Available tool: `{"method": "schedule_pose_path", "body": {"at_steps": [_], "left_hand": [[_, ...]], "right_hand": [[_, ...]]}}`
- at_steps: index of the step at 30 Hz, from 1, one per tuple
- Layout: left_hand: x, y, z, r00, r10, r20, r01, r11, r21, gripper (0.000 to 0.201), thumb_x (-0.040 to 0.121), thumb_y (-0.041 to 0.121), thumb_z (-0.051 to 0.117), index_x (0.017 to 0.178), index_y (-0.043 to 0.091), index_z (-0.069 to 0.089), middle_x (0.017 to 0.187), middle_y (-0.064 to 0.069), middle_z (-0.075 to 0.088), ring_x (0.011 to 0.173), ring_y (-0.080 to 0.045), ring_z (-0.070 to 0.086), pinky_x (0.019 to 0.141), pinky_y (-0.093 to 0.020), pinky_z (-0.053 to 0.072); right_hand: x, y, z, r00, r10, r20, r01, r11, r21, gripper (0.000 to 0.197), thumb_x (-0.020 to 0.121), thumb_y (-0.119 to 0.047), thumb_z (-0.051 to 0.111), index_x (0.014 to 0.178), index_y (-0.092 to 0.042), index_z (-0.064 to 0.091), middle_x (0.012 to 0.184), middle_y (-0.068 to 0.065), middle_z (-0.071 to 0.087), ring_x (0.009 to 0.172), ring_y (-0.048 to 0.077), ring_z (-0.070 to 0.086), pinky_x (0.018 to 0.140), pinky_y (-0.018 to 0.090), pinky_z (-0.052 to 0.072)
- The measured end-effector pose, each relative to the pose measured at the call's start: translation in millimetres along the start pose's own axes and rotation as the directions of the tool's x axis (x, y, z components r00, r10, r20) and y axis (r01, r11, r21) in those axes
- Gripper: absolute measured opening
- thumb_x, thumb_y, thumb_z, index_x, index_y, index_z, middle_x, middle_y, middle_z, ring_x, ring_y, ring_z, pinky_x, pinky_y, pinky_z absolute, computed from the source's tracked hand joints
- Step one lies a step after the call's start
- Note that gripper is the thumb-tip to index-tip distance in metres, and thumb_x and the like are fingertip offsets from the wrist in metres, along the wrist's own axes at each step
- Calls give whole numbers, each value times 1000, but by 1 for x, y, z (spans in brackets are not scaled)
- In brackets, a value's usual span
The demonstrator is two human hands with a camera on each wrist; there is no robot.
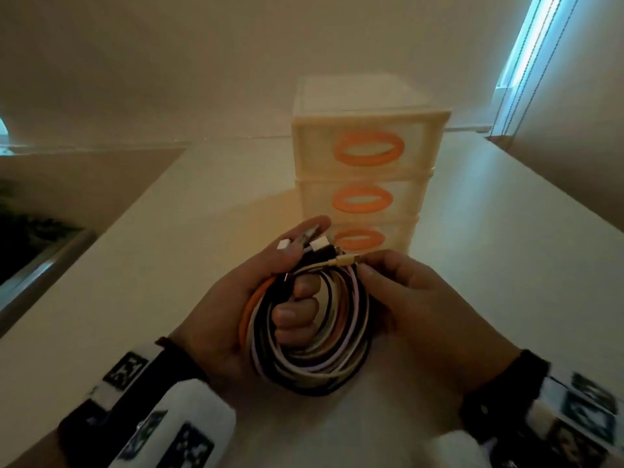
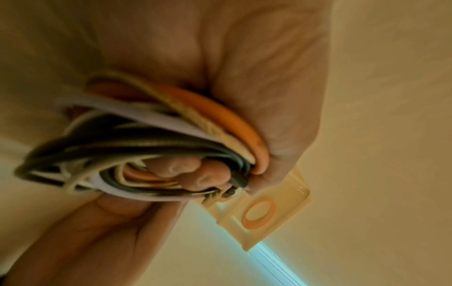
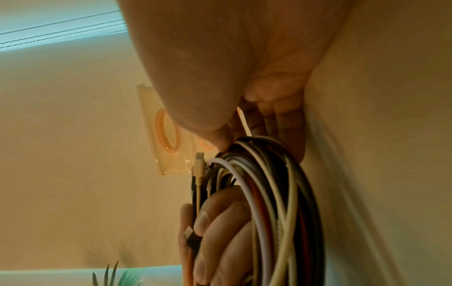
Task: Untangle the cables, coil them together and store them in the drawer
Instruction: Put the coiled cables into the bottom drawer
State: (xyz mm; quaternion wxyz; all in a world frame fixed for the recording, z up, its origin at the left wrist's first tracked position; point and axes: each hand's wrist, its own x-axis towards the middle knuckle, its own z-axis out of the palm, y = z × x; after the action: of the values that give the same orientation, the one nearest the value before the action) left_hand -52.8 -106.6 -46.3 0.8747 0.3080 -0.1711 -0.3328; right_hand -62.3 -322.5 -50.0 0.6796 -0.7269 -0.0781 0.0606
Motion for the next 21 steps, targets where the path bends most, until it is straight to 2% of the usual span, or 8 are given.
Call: {"method": "schedule_pose_path", "body": {"at_steps": [3, 5, 8, 11, 14, 17, 19, 21], "left_hand": [[-1, 3, -12, 1000, -8, 30, 11, 994, -108, 53, 104, 21, 50, 155, 27, 36, 80, -6, 53, 56, -11, 52, 52, -24, 34], [0, 9, -19, 1000, -1, -12, -1, 982, -190, 52, 106, 20, 45, 156, 25, 32, 82, -8, 55, 58, -13, 55, 52, -25, 38], [-2, 13, -29, 998, 17, -59, -36, 944, -327, 48, 108, 19, 36, 155, 26, 30, 86, -12, 56, 63, -19, 60, 57, -30, 45], [-5, 12, -28, 984, -11, -177, -52, 936, -349, 46, 110, 21, 33, 156, 27, 32, 86, -13, 57, 63, -19, 58, 57, -31, 40], [-4, 20, -17, 932, -104, -346, -10, 950, -313, 49, 101, 20, 59, 148, 27, 48, 77, -11, 58, 53, -17, 55, 52, -28, 43], [0, 32, 0, 871, -191, -454, 78, 964, -256, 85, 77, 22, 88, 149, 27, 43, 71, -11, 56, 46, -18, 51, 48, -27, 44], [1, 36, 11, 826, -227, -516, 96, 958, -269, 105, 63, 23, 97, 151, 29, 40, 69, -10, 55, 44, -19, 50, 46, -26, 44], [2, 36, 21, 774, -230, -590, 62, 955, -290, 110, 61, 22, 98, 152, 30, 37, 68, -10, 55, 45, -19, 51, 46, -27, 45]], "right_hand": [[-1, -2, -2, 999, 53, -11, -53, 998, 38, 19, 94, -26, 60, 109, -28, 73, 104, -2, 76, 99, 17, 73, 88, 41, 58], [5, -5, 0, 990, 93, -103, -80, 988, 129, 19, 91, -26, 62, 106, -25, 74, 99, 3, 75, 95, 24, 73, 84, 45, 60], [16, -2, 0, 939, 206, -276, -120, 946, 301, 20, 99, -12, 55, 112, -13, 71, 90, 9, 72, 85, 27, 72, 79, 41, 61], [20, -11, -1, 907, 337, -252, -221, 892, 395, 21, 102, -4, 49, 115, -2, 66, 86, 12, 68, 79, 26, 69, 76, 38, 60], [23, -27, -5, 854, 486, -185, -368, 816, 446, 21, 104, -2, 45, 111, -1, 65, 86, 15, 67, 76, 27, 70, 71, 34, 60], [31, -39, -9, 785, 599, -159, -458, 733, 502, 19, 104, -4, 46, 111, -1, 64, 84, 17, 68, 75, 30, 72, 67, 34, 61], [35, -43, -6, 753, 641, -148, -490, 697, 523, 17, 104, -6, 49, 110, -1, 64, 87, 19, 67, 77, 31, 73, 68, 35, 61], [37, -44, -2, 744, 655, -131, -490, 668, 560, 16, 103, -8, 52, 111, -3, 64, 91, 18, 69, 83, 32, 74, 73, 37, 62]]}}
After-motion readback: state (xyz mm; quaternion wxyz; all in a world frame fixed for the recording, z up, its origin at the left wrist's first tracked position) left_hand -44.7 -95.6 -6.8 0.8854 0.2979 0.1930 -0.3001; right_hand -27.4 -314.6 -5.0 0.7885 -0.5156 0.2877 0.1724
